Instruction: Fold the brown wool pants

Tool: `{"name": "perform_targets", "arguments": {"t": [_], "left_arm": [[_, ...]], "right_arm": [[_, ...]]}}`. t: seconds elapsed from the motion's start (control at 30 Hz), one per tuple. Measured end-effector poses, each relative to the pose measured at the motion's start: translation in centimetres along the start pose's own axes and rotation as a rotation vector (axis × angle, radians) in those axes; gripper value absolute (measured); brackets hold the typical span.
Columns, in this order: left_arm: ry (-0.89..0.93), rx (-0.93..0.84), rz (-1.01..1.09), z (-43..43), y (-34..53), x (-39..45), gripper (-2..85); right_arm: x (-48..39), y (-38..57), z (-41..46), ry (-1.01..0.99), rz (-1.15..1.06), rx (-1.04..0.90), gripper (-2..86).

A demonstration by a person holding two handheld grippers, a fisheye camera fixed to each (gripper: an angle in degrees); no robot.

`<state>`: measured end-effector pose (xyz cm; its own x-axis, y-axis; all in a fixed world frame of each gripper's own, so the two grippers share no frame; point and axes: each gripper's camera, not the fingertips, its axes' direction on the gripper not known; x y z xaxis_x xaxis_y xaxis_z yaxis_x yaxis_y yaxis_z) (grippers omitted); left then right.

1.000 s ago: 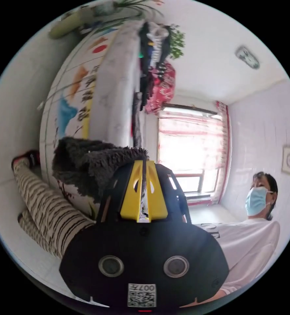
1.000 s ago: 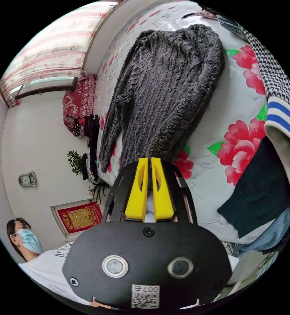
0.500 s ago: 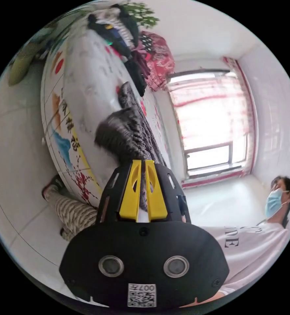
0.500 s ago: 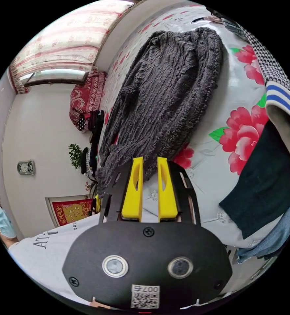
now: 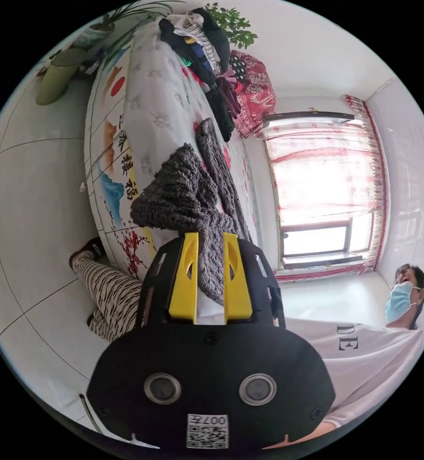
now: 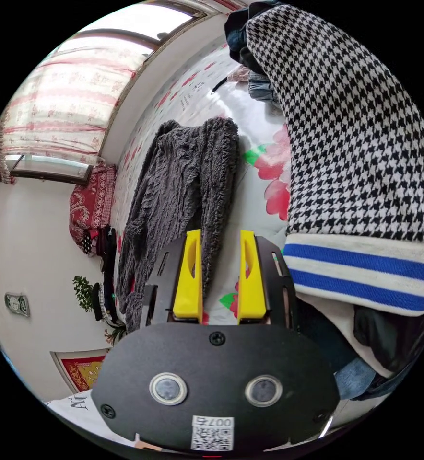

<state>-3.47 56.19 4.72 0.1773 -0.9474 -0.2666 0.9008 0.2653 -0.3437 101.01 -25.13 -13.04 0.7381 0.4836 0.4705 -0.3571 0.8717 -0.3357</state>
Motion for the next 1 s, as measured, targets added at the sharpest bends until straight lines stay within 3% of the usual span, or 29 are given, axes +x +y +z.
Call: {"name": "perform_targets", "arguments": {"t": [0.2, 0.47, 0.6, 0.73, 0.9, 1.0], "left_arm": [[-0.020, 0.133, -0.218, -1.1, 3.9, -7.1, 13.2], [0.268, 0.261, -0.499, 9.2, 7.1, -15.3, 18.6], [0.426, 0.316, -0.539, 11.7, 7.1, -15.8, 15.5], [0.440, 0.330, -0.369, 8.5, 5.0, -11.7, 3.4], [0.539, 0.224, 0.060, 1.9, 1.7, 1.2, 1.6], [0.512, 0.201, 0.338, -2.0, 2.0, 10.1, 1.1]], "right_arm": [[0.5, -1.8, -0.4, -0.015, 0.055, -0.041, 4.5], [1.2, -3.0, -2.4, -0.035, 0.128, -0.080, 0.3], [1.1, -3.0, -5.1, -0.104, 0.113, -0.071, -0.1], [1.7, -2.7, -9.2, -0.317, 0.156, -0.028, -0.3], [-0.1, -2.6, -16.8, -0.604, 0.080, 0.091, -0.3], [-1.1, -1.8, -21.3, -0.637, -0.064, 0.181, -0.3]]}}
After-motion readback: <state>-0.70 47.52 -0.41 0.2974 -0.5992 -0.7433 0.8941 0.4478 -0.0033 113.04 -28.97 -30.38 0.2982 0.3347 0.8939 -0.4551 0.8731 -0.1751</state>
